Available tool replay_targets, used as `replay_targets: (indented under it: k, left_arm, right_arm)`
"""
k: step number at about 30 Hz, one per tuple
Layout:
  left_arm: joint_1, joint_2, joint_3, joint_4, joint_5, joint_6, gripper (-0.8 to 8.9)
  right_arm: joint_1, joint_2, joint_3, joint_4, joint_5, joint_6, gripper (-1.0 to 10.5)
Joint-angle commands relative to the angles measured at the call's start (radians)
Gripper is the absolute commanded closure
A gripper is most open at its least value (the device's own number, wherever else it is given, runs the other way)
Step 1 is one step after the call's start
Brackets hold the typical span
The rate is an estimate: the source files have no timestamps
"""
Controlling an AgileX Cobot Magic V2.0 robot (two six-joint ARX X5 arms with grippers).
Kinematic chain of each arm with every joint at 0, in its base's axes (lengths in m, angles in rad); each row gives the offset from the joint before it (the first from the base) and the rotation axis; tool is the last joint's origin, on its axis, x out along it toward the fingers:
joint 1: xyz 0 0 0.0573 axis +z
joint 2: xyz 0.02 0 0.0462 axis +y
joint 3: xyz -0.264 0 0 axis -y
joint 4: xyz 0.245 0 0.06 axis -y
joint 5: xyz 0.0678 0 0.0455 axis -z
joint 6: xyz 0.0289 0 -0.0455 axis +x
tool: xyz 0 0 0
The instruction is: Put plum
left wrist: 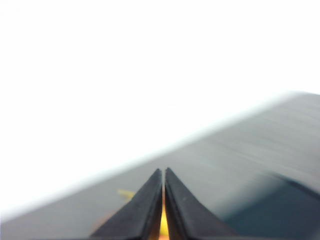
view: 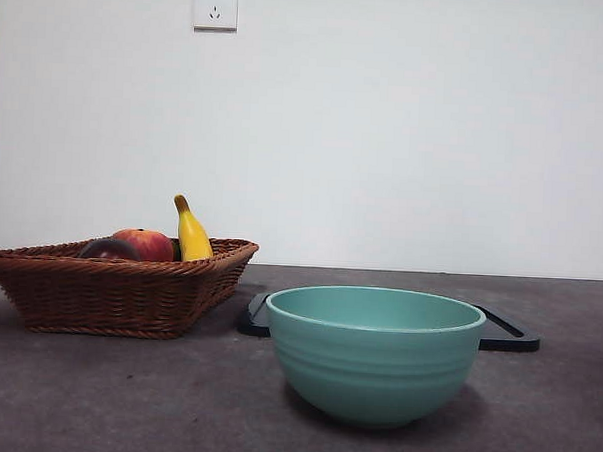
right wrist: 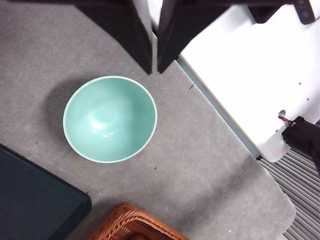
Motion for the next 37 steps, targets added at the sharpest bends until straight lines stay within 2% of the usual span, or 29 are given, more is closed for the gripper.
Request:
replay_targets:
  k: [1, 6, 16, 27, 33, 37]
  left_arm:
    - [0.032, -0.087, -0.115, 0.084, -0.119, 0.021, 8.07]
    - [0.076, -0.241, -0.311, 0.113, -0.223, 0.021, 8.07]
    - [0.111, -0.459, -0.621, 0.09, -0.23, 0.015, 8.07]
    - [0.111, -0.548, -0.735, -0.004, -0.23, 0.016, 8.07]
    - [0.111, -0.587, -0.738, -0.109, -0.23, 0.017, 8.07]
    - [0.111, -0.586, -0.737, -0.114, -0.23, 0.016, 8.07]
  right_arm:
    - [0.006, 0.006, 0.021, 0.007, 0.0, -0.012, 9.4]
    - [0.006, 0.006, 0.021, 0.007, 0.0, -0.012, 9.4]
    - [0.006, 0.006, 0.021, 0.007, 0.0, -0.012, 9.4]
    - [0.006, 0.006, 0.021, 0.007, 0.0, -0.012, 9.4]
    - [0.006, 0.006, 0.021, 0.007, 0.0, -0.012, 9.4]
    - [0.006, 0.006, 0.021, 0.008, 0.0, -0.012, 9.4]
